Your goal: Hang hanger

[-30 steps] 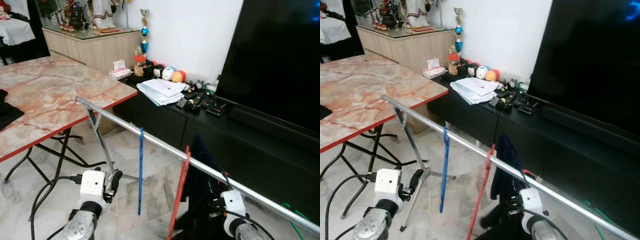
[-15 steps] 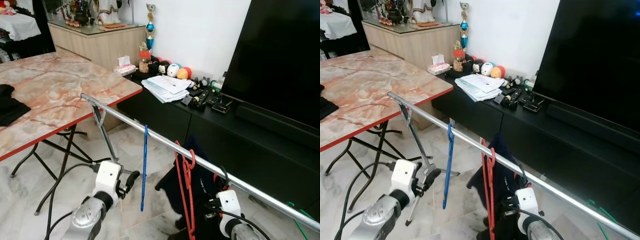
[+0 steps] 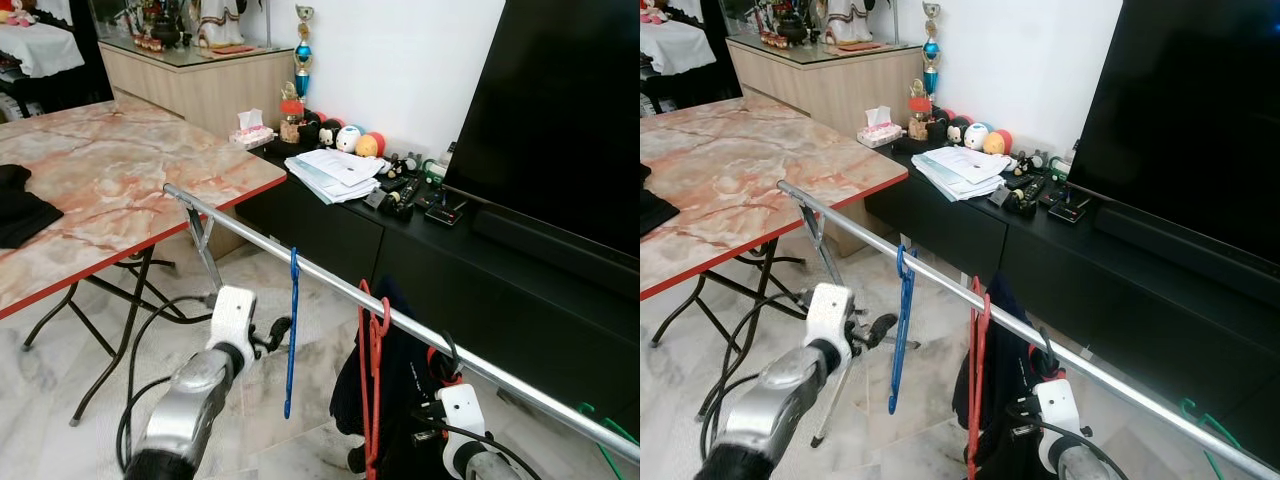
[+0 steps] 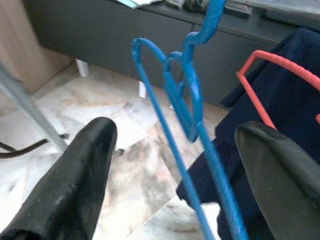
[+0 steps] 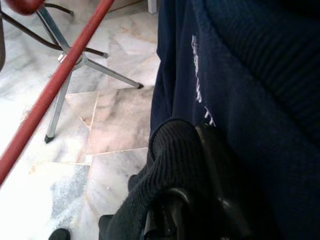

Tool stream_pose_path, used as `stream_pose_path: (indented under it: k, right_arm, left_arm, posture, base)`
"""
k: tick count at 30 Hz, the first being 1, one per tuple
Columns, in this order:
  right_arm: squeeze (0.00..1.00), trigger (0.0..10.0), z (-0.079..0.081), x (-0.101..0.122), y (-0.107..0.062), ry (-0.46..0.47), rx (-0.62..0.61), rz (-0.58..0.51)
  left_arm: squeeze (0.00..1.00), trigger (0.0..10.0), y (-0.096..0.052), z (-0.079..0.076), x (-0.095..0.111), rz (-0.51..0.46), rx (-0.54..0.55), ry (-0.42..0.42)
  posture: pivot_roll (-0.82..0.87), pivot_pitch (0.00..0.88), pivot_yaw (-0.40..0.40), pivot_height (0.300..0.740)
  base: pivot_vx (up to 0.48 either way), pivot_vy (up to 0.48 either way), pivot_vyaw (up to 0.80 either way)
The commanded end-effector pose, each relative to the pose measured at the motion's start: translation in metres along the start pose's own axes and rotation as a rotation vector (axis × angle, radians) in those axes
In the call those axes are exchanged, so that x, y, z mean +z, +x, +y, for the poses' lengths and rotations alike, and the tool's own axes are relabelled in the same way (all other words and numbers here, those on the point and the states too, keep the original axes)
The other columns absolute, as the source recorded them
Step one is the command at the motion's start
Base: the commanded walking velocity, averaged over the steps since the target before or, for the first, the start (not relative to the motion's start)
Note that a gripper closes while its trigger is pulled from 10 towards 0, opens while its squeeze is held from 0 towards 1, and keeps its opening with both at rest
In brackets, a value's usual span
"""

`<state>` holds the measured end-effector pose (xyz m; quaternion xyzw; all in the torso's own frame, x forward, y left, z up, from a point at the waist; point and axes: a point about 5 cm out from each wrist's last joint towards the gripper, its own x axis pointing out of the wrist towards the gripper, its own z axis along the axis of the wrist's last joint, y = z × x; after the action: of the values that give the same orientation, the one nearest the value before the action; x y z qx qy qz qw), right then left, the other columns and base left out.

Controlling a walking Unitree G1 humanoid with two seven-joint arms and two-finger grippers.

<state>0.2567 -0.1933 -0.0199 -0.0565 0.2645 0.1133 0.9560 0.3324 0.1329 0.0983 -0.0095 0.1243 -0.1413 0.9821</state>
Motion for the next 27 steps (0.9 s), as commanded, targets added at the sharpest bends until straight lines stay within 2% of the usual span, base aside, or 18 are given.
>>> stream_pose_path:
  k: [1,9,10,11,24,27]
  right_arm:
    - [0.0,10.0,-0.006,0.002,-0.001,-0.001,-0.019,-0.013]
    - [0.0,10.0,-0.009,-0.001,-0.004,-0.001,-0.025,-0.014]
    - [0.0,10.0,-0.009,-0.001,-0.004,-0.002,-0.025,-0.013]
    - [0.0,10.0,-0.009,-0.001,-0.005,-0.004,-0.024,-0.011]
    - [0.0,10.0,-0.009,-0.002,-0.008,-0.02,-0.014,-0.018]
    - [0.0,10.0,-0.008,-0.005,-0.011,-0.019,-0.015,-0.025]
  left_arm:
    - [1.0,10.0,0.007,-0.007,0.001,0.029,-0.041,0.027]
    - [1.0,10.0,0.022,-0.007,0.01,0.072,0.012,0.043]
    - [0.9,10.0,0.023,-0.007,0.011,0.077,0.017,0.044]
    - [0.0,10.0,0.027,-0.008,0.012,0.083,0.023,0.043]
    - [0.0,10.0,0.043,-0.028,0.009,0.111,0.024,0.054]
    - [0.0,10.0,0.046,-0.029,0.008,0.118,0.071,0.068]
  posture:
    - [0.08,0.0,-0.05,0.74]
    - [0.07,0.0,-0.05,0.74]
    - [0.07,0.0,-0.051,0.74]
    - [0.07,0.0,-0.052,0.74]
    - [0.04,0.0,-0.045,0.74]
    - [0.03,0.0,-0.037,0.74]
  base:
    - [0.0,0.0,0.0]
    - [0.0,0.0,0.0]
    - [0.0,0.0,0.0]
    - [0.0,0.0,0.0]
    - [0.0,0.0,0.0]
    - [0.0,0.0,0.0]
